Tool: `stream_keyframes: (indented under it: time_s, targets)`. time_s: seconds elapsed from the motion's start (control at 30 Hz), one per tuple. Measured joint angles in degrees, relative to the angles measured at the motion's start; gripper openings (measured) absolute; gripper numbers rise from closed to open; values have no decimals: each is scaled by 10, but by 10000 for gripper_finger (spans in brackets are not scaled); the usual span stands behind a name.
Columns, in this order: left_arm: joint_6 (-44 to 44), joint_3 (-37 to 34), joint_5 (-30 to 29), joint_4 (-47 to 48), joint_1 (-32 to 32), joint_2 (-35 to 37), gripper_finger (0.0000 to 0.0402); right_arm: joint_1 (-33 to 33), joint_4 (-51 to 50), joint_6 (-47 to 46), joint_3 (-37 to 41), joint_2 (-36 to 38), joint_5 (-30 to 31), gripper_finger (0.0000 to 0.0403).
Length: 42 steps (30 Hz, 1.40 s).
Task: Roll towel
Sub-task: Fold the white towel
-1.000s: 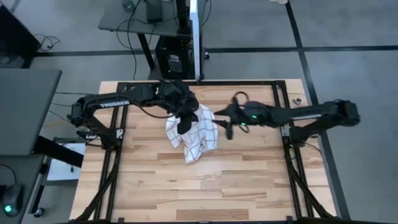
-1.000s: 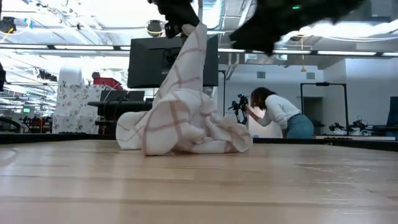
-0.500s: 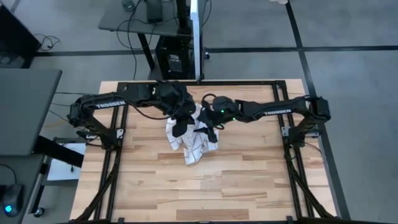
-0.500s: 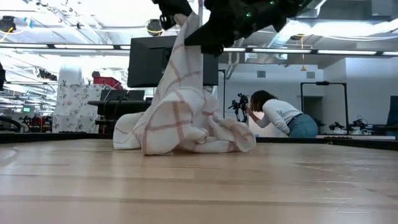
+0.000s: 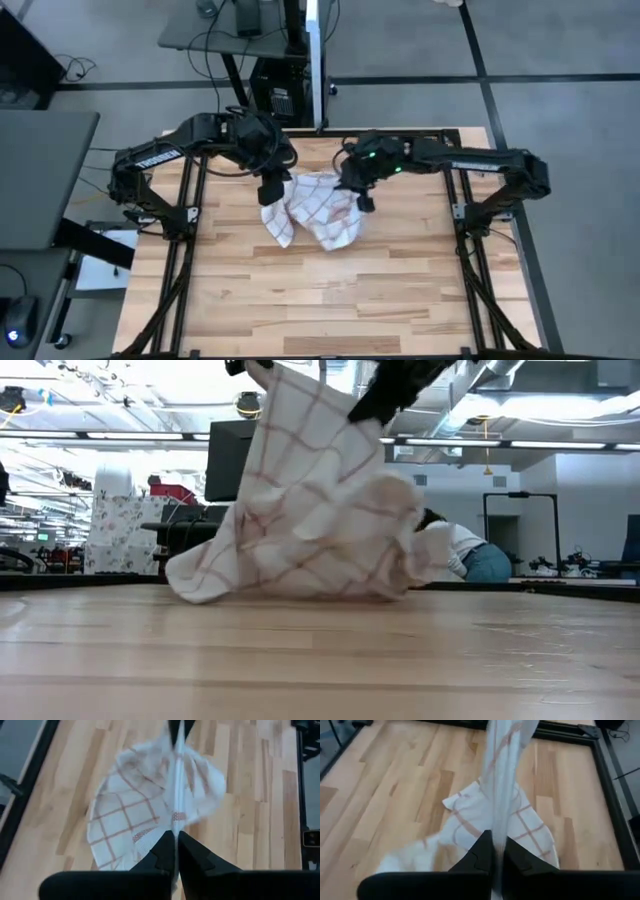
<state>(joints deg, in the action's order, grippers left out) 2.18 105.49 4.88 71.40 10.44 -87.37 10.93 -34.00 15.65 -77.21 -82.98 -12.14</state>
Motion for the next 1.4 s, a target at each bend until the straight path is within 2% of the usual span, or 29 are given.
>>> stream_keyframes:
  time_s: [0.13,0.3,0.47,0.67,0.87,1.03,1.3,1.4]
  targets:
    - [1,-36,2,-29,1,-6,14,-16,-68,-29,1,38,4,1]
    - [-23,-62,-2,-34,2,-27,70,-50,-140,-73,3,59,23,0]
    - [-45,-72,0,-28,4,-48,113,-116,-150,-144,36,61,23,0]
    - [-59,-148,16,-61,4,-56,122,-195,-155,-256,67,58,83,0]
    - [-30,-273,56,-223,3,-56,123,-260,-136,-394,105,58,162,0]
    - [0,-348,54,-374,-14,-56,123,-289,-120,-481,132,54,210,0]
    - [26,-422,17,-505,-48,-56,131,-294,-100,-523,160,49,230,0]
    - [26,-437,-45,-533,-62,-55,147,-292,-92,-527,163,49,231,0]
